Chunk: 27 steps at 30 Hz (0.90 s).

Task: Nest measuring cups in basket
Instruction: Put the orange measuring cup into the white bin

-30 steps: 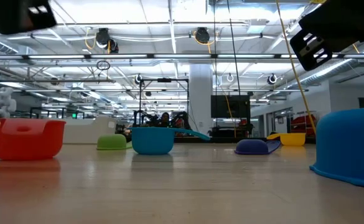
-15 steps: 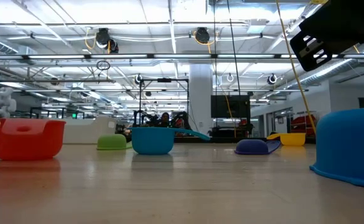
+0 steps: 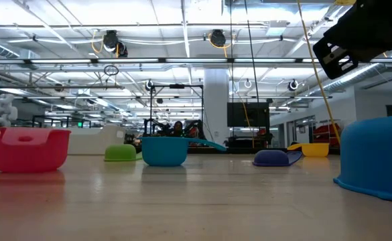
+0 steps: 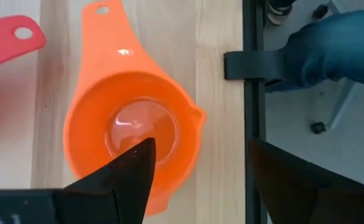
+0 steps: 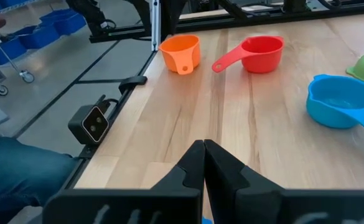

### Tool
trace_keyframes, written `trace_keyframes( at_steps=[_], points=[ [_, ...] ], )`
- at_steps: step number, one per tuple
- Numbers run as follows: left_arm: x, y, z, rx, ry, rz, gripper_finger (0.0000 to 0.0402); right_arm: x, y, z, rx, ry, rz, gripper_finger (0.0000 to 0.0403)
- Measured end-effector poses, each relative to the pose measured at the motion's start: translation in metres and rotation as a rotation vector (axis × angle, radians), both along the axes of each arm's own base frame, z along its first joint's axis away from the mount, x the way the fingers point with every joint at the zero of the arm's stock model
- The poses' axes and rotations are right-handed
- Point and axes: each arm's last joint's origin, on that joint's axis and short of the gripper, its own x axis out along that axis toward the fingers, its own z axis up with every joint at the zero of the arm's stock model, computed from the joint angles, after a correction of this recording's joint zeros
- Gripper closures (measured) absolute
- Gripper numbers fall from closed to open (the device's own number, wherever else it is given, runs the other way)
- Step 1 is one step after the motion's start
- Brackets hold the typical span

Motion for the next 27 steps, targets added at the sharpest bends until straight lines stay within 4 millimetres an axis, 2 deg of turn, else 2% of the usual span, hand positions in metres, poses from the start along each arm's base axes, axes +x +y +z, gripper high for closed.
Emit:
trace_keyframes(
  at_steps=[3,8,13,17,23,27],
  points=[
    [0.002,-0.003,-0.007,0.008,-0.003,-0.011,0.0168,0.0,0.0,0.0,-0.002,0.001,0.0,0.0403],
    [0.004,-0.009,-0.032,0.056,0.069,-0.035,0.0189,0.0,0.0,0.0,0.0,0.0,-0.002,0.0403],
    [0.006,-0.01,-0.046,0.099,0.102,-0.038,0.0206,0.0,0.0,0.0,0.0,-0.001,-0.003,0.0403],
    [0.01,-0.007,-0.048,0.128,0.105,-0.076,0.0257,0.0,0.0,0.0,0.0,-0.001,-0.004,0.0403],
    [0.021,0.006,-0.047,0.193,0.131,-0.133,0.0385,0.0,-0.001,0.0,-0.002,-0.001,-0.006,0.0403],
    [0.028,0.015,-0.03,0.186,0.1,-0.195,0.0382,0.001,-0.001,0.0,0.006,-0.002,-0.033,0.0403]
  ],
)
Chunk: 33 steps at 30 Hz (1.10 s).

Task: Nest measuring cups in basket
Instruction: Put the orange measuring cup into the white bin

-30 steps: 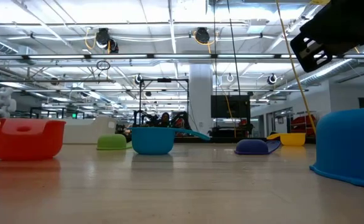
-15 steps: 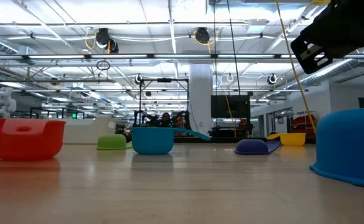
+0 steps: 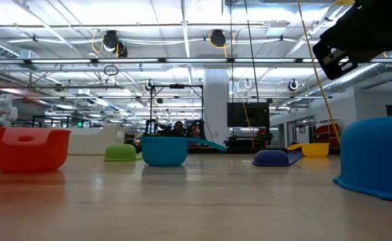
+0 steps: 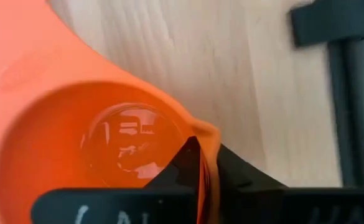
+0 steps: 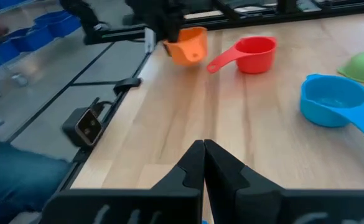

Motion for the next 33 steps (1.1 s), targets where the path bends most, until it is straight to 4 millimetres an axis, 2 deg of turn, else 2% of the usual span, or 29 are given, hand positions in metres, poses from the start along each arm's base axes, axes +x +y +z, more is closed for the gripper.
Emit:
trace_keyframes(
  at_steps=[4,9,15,22,27,33],
  points=[
    [0.004,0.012,0.033,-0.039,-0.066,-0.098,0.0392,0.0,0.0,0.0,0.026,0.006,-0.009,0.0403],
    [0.008,0.038,0.077,-0.046,-0.201,-0.191,0.0387,0.0,0.0,0.0,0.039,0.01,-0.014,0.0403],
    [0.016,0.077,0.111,0.06,-0.295,-0.339,0.0395,0.0,-0.001,0.0,0.047,0.004,-0.066,0.0403],
    [0.04,0.125,0.124,0.23,-0.317,-0.479,0.0392,0.001,-0.004,0.0,0.022,-0.016,-0.148,0.0403],
    [0.063,0.167,0.124,0.328,-0.287,-0.479,0.0391,0.002,-0.006,0.001,0.002,-0.026,-0.189,0.0403],
    [0.087,0.218,0.127,0.288,-0.323,-0.467,0.0395,0.002,-0.009,0.0,-0.078,-0.032,-0.21,0.0403]
  ],
)
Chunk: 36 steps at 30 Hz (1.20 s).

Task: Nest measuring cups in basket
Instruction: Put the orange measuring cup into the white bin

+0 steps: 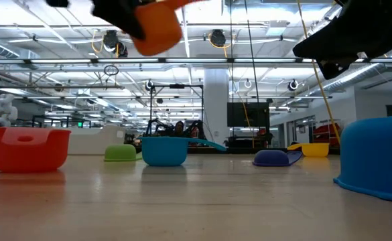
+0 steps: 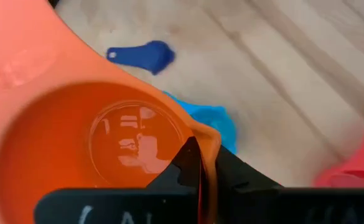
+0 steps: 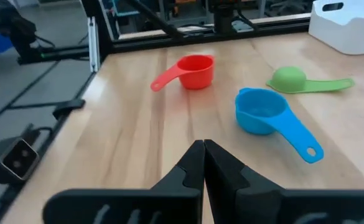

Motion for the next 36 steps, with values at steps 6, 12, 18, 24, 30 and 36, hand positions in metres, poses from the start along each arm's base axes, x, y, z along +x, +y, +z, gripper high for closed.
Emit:
trace_keyframes(
  at_steps=[6,12,18,24,30,36],
  points=[
    [0.016,0.035,-0.006,-0.018,-0.015,0.007,0.0387,0.001,-0.008,-0.007,-0.049,0.066,-0.032,0.0403],
    [0.04,0.059,-0.035,-0.047,0.052,0.014,0.0392,0.003,-0.016,-0.011,-0.055,0.108,-0.069,0.0403],
    [0.058,0.078,-0.066,-0.075,0.113,0.039,0.0392,0.004,-0.02,-0.013,-0.067,0.132,-0.084,0.0403],
    [0.068,0.094,-0.089,-0.117,0.153,0.072,0.0387,0.004,-0.026,-0.016,-0.083,0.163,-0.108,0.0403],
    [0.075,0.109,-0.112,-0.135,0.195,0.105,0.0395,0.005,-0.029,-0.016,-0.085,0.171,-0.122,0.0403],
    [0.079,0.116,-0.129,-0.143,0.229,0.125,0.0379,0.005,-0.03,-0.018,-0.089,0.187,-0.126,0.0403]
  ],
)
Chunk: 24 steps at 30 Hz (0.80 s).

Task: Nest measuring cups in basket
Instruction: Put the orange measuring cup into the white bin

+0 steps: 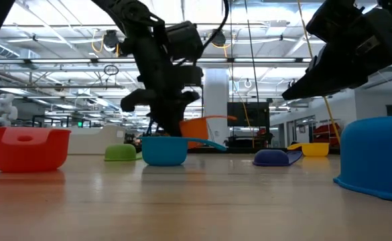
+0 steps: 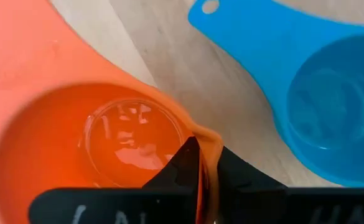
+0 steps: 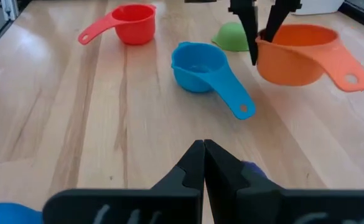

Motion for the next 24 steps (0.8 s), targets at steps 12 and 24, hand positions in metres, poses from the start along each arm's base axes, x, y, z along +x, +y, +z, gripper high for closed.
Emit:
trace_keyframes(
  at_steps=[12,24],
  points=[
    [0.0,0.001,-0.004,-0.013,0.015,0.027,0.0376,0.001,-0.003,-0.001,-0.002,0.007,-0.018,0.0403],
    [-0.005,0.005,-0.005,0.066,0.069,0.031,0.0372,0.003,-0.01,-0.001,0.04,-0.001,-0.073,0.0403]
  ],
)
